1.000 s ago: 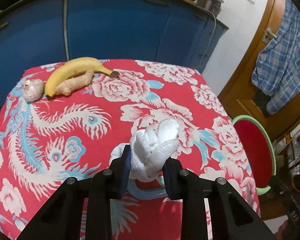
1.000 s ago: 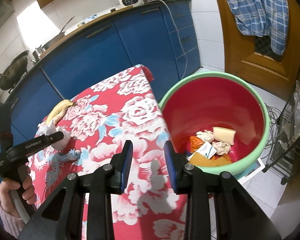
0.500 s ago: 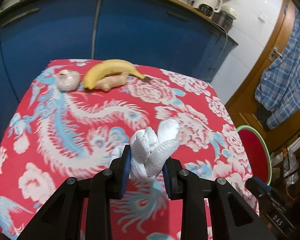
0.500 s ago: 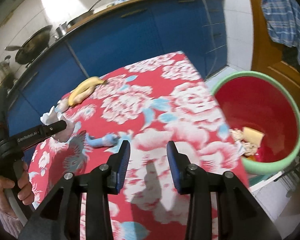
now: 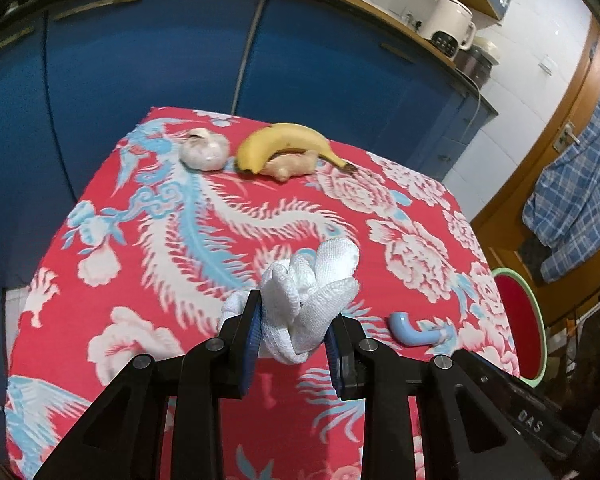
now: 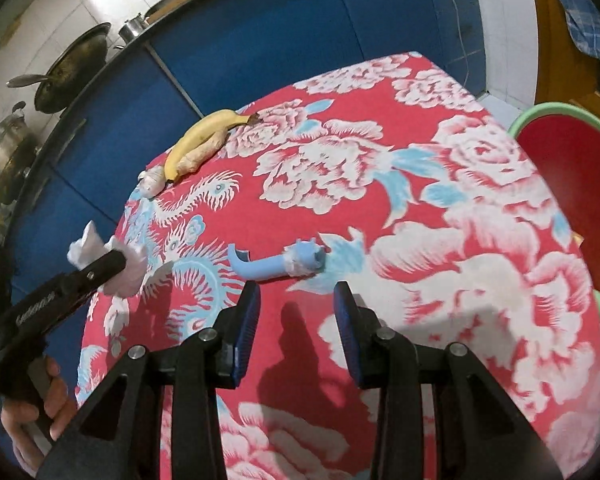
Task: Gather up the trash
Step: 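Grasp the blue plastic hook with the right gripper while the left holds the cloth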
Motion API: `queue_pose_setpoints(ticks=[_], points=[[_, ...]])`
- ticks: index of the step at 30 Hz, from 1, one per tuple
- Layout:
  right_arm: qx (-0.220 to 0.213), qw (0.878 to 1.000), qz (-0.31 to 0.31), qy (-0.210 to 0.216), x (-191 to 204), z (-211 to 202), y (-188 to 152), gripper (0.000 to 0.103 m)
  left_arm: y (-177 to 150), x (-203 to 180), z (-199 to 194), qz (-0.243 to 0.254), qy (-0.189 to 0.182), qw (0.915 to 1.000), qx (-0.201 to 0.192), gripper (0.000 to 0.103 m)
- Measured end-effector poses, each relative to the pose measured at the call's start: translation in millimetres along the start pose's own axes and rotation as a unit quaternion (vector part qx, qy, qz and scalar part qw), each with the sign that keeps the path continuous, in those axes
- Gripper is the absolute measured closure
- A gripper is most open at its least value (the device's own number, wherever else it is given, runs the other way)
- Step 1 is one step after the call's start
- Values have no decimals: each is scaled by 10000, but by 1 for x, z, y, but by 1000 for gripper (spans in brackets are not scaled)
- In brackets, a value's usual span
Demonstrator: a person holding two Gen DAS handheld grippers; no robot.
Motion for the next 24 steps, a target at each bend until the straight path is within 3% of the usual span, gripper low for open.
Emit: queue_pose_setpoints(ticks=[19,24], points=[[74,9998,159,-133,32,43,26,63,-2,37,-3,-327,13,9995,-29,74],[2,9992,26,-399,40,50,32,63,-3,40,-3,-363,6,9993,-17,74]])
Point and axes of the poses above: each gripper's, at about its wrist camera, not at the fingertips, and z roughly the way its jaws point, x to its left, y to its top, the point moved 6 cm from there along z, roughly the way its jaws point, and after that the axes turned 9 degrees about -y, right-handed, at the moved point
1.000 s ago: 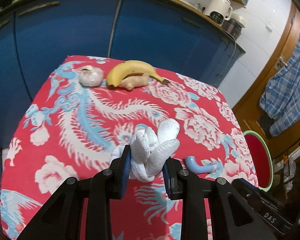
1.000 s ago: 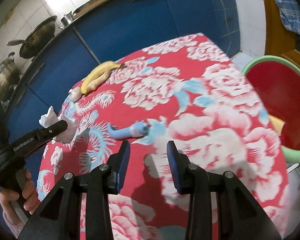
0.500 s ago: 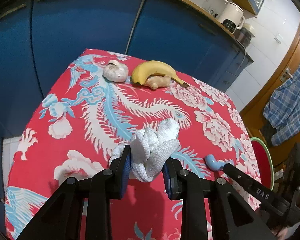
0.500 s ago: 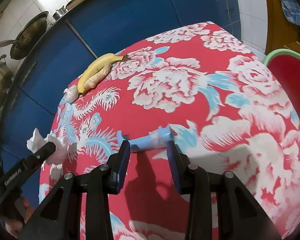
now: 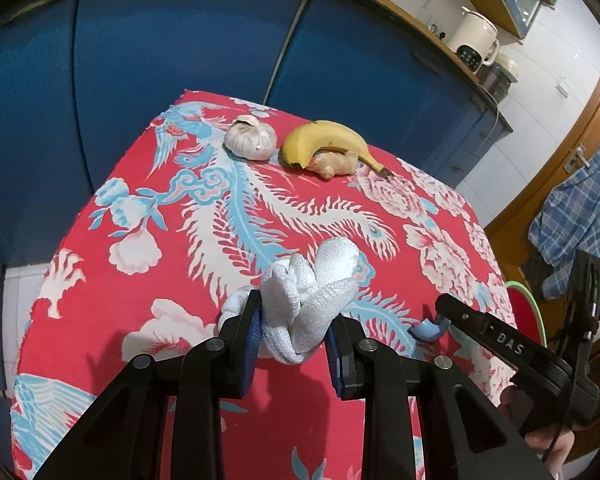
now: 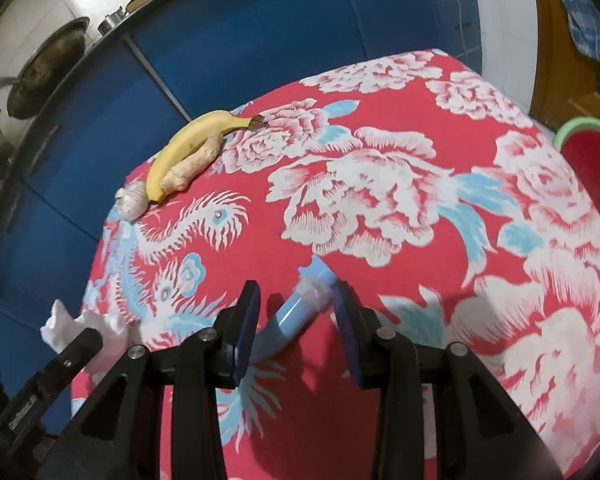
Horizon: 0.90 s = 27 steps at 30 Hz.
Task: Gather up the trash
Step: 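Grasp the blue plastic hook with the right gripper while the left holds the cloth, then carry the cloth and blue hook over the red bucket with both grippers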
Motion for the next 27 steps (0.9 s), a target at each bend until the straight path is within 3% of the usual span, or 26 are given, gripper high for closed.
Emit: queue_pose_setpoints(ticks=[4,8,10,11,15,27], points=[[-64,9997,-163,-155,4,1,0,66,-1,0,0,7,-12,10000,12,74],[-104,9995,-206,-196,3,0,-3,78,-2,-3,2,42,-19,10000,47,74],[-74,9997,-195,-86,2,-2,-5,92,-3,-5,3,66,-1,10000,74,74],[-80,9997,-221,-80,1,-3,-5,93,-4,-6,4,81,13,9999,86,74],[-50,9998,-217,2,-2,-5,-11,98,-5,-11,3,140,34,9999,96,74],[-266,9992,-155,254,-25,-40,-17,98,-9,-29,2,338,6,9994,116,74]])
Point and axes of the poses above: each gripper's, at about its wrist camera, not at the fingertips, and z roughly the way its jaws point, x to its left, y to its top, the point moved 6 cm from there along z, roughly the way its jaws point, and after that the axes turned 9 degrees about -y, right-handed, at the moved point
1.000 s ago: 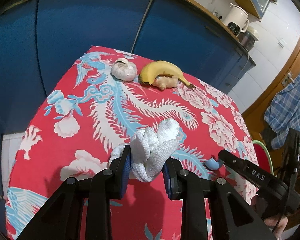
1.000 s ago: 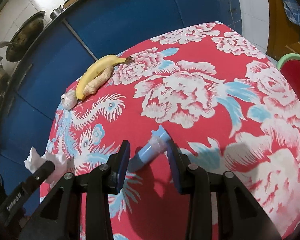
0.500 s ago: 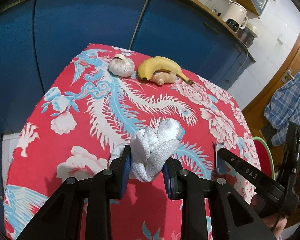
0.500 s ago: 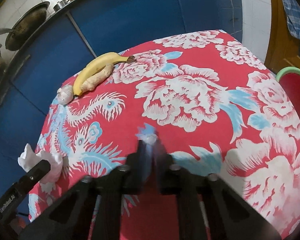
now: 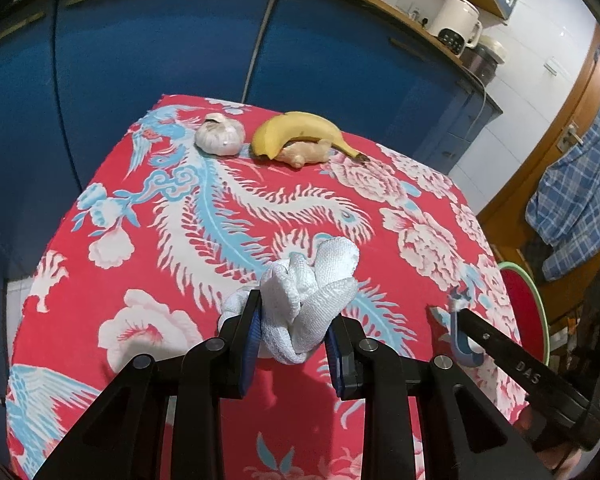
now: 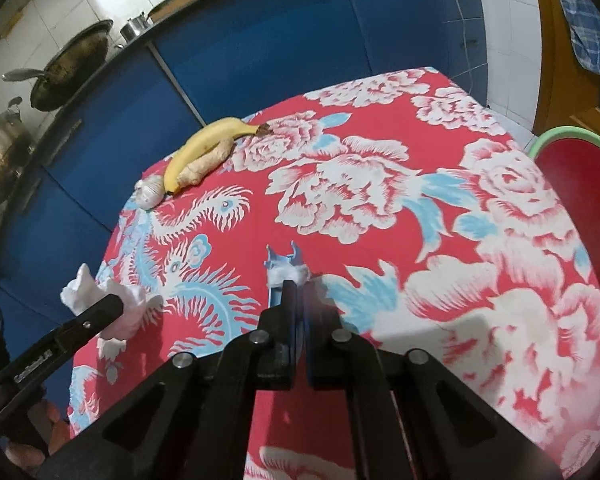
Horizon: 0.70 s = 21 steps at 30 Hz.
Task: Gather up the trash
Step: 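Carry the cloth and blue hook over the red bucket with both grippers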
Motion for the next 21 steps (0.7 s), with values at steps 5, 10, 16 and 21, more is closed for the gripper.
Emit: queue_pose_setpoints(ticks=[5,10,16,21], points=[[-115,9999,49,33,-13,-16,0,98,-1,-13,0,124,-23,9999,20,74],[-241,9996,175,32,-29,-31,2,98,-2,-31,3,286,-80,9995,67,74],[-412,9985,374,-9,-55,-48,6,98,-5,-58,10,493,-226,9984,174,74],[-567,9965,604,-124,-83,-62,10,98,-8,-86,19,714,-429,9960,308,74]])
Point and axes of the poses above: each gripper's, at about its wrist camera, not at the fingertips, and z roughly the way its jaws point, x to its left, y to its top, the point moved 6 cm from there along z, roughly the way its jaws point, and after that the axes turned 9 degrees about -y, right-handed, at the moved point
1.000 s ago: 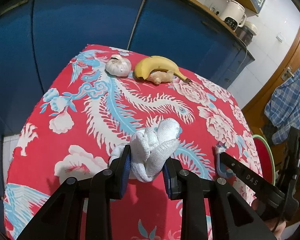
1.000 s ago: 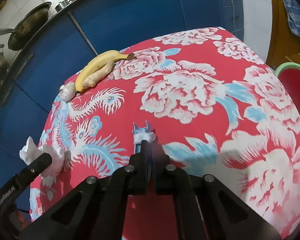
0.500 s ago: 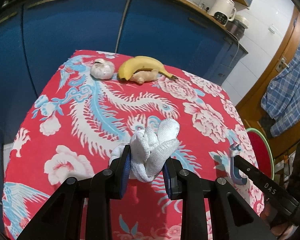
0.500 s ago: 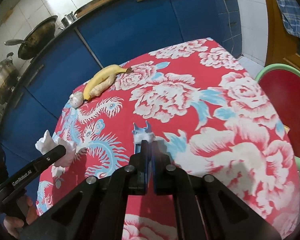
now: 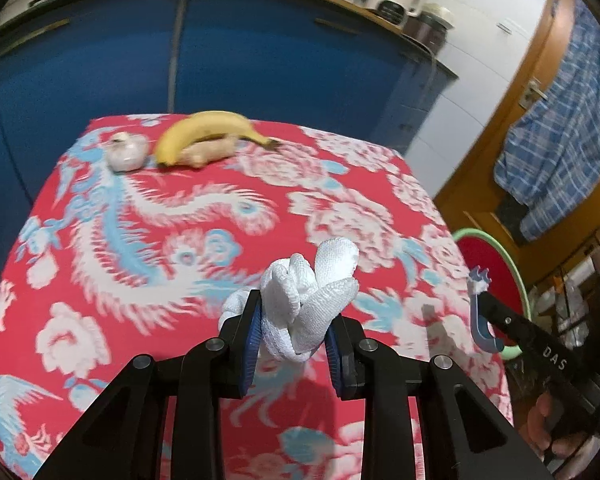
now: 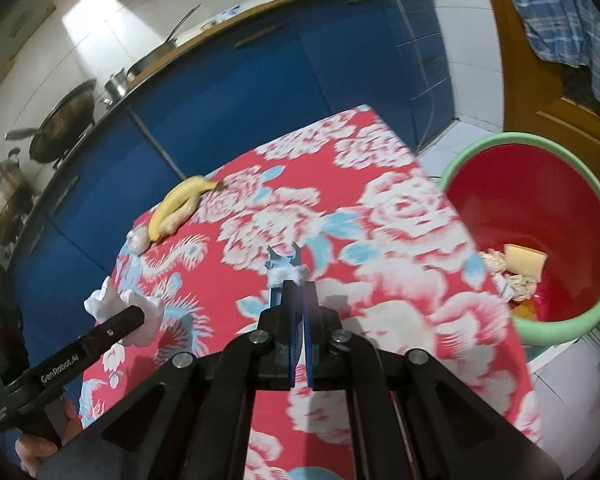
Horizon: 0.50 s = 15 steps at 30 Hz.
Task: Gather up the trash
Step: 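Carry the cloth and blue hook over the red bucket with both grippers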
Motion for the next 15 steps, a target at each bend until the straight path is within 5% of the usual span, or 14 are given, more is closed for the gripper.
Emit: queue_pose_setpoints(ticks=[15], points=[[-285,9952,755,-557,-95,-21,19,98,3,-84,40,642,-562,9956,381,74]])
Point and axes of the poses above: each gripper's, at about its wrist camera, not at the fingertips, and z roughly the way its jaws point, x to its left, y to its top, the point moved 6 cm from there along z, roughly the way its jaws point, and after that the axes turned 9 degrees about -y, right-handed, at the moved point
